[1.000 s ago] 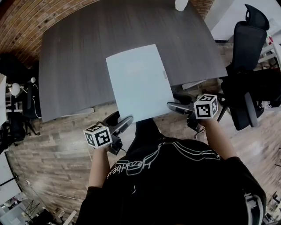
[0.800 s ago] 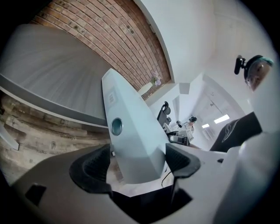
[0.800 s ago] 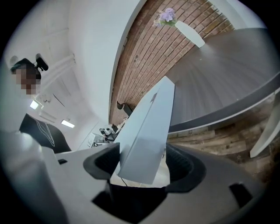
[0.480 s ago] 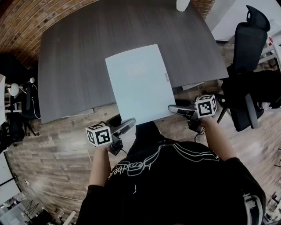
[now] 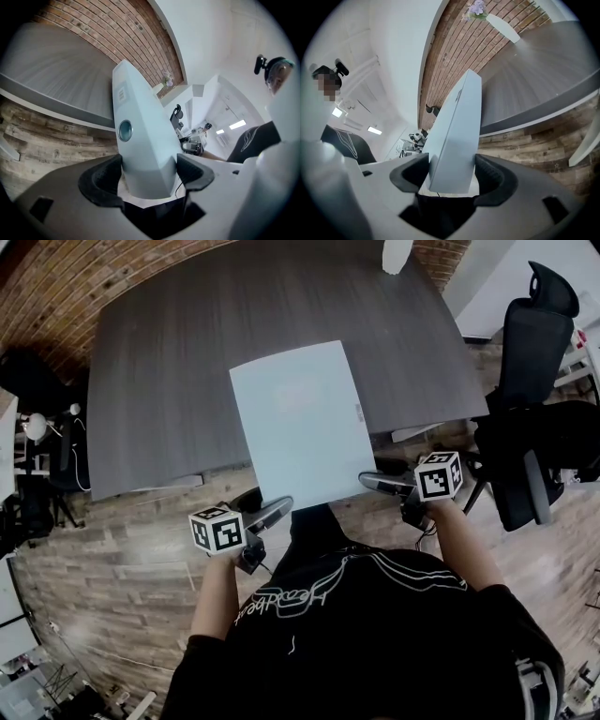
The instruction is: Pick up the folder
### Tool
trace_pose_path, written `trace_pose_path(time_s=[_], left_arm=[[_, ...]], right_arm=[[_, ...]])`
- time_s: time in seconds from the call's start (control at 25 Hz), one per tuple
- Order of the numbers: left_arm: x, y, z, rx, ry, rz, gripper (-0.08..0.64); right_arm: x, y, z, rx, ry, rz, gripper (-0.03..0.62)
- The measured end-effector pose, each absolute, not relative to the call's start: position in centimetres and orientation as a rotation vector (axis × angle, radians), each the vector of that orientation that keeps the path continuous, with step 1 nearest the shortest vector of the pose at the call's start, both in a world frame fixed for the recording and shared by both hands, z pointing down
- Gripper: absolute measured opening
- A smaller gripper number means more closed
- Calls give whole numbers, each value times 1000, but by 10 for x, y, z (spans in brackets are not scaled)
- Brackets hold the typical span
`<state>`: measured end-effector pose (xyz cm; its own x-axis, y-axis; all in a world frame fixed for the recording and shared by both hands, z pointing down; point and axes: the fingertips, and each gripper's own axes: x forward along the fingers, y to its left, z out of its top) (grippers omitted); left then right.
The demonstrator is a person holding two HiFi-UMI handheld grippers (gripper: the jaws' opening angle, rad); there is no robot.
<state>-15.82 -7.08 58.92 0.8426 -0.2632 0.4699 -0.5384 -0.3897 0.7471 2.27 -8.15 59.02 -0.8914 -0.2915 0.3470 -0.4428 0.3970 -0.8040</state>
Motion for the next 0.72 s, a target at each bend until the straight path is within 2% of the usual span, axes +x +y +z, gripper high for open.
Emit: trace_pose_path(time_s=[0.36,0.72], left_arm=[[-154,-68,550,2082,-635,339,365],[-152,-51,474,2228,-716,264,367]], right_arm=[[27,-77,556,664,-2598,1372,278],[28,-63,479,675,-2749,1117,278]])
